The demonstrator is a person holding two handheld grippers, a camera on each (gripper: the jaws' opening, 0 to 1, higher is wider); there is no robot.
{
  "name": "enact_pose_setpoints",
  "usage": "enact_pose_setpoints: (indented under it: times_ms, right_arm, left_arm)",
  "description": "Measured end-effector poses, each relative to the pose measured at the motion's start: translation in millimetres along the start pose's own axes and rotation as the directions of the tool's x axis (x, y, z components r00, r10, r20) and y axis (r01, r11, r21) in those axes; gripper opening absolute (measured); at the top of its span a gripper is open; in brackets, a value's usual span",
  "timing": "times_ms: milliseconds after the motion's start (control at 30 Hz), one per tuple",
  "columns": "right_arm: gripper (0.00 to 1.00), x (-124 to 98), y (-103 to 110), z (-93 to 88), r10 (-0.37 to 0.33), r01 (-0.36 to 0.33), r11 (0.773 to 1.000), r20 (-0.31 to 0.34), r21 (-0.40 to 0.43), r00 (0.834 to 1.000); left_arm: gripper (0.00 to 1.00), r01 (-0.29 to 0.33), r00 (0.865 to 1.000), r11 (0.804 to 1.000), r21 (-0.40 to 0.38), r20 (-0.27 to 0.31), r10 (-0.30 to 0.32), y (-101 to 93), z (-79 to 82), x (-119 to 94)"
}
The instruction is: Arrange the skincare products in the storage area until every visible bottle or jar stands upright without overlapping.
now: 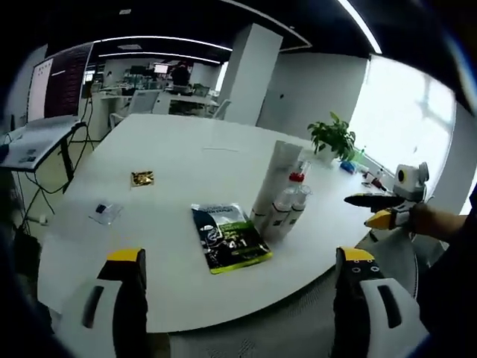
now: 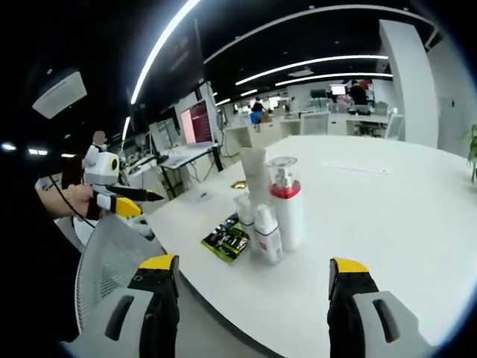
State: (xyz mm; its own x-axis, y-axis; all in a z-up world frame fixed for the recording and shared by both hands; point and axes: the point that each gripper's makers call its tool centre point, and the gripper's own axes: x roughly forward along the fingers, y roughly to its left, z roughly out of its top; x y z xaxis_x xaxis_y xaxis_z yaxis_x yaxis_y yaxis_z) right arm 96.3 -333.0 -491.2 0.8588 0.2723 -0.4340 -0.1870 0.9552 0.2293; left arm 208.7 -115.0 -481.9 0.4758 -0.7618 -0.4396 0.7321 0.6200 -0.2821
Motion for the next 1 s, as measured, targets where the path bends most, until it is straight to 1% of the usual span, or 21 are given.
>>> enact_pose_setpoints:
  times_ms: [33,100,233,433,567,633,767,833,900,1000]
  right_arm:
    - [0.85,0.2,-0.8,-0.1,-0.002,0.002,1.0,-0.001,-0.004,1.0]
    - [0.84,1.0,-1.4,0.0,0.0,0.0,1.0,0.0,0.0,1.0]
    - [0.84,1.2,-2.3,-1.0,-0.001,0.001,1.0,-0.002,-0.002,1.0]
    - [0.84,1.0,-2.0,-1.0,-0.003,0.003,1.0,-0.002,-0.002,1.0]
    - [0.84,0.8,-1.8,-0.8,-0.003,0.003,1.0,0.001,0.0,1.0]
    - [0.84,0.9,-1.9,-0.4,-0.002,0.002,1.0,0.002,0.0,1.0]
    - [0.83,-0.3,-1.9,1.5,-0.003,0.003,1.0,0.011,0.006,1.0]
    - [0.83,-0.2,-2.8,0.6,-0.006,0.006,1.0,0.006,0.011,1.0]
    - [0.82,0.7,-0.9,0.0,0.0,0.0,1.0,-0.001,0.008,1.0]
    - [0.82,0.7,2.2,-2.1,0.007,-0.007,1.0,-0.009,-0.001,1.0]
  left_arm:
    - [0.99,-0.004,1.0,1.0,0.0,0.006,0.004,0.9,1.0,0.6]
    - [0.99,0.005,1.0,1.0,-0.025,-0.02,-0.006,1.8,-4.5,1.9]
    - [0.99,0.001,1.0,1.0,-0.019,-0.005,-0.001,-0.2,-2.5,1.1]
    - [0.99,0.006,1.0,1.0,-0.012,-0.018,-0.006,1.5,-6.8,2.7]
    - [0.99,0.008,1.0,1.0,-0.013,-0.02,-0.008,0.8,-6.6,3.2]
    - [0.99,0.005,1.0,1.0,-0.019,-0.027,-0.006,0.3,-7.2,3.2]
    - [0.99,0.007,0.997,1.0,-0.012,-0.074,-0.008,-0.8,-10.3,5.2]
    - [0.99,0.023,0.996,1.0,-0.008,-0.086,-0.024,-4.2,-11.5,5.6]
    - [0.99,0.031,0.996,1.0,-0.006,-0.089,-0.031,-4.6,-12.1,5.3]
    - [0.99,0.038,0.996,0.999,-0.027,-0.076,-0.04,-5.1,-13.1,3.3]
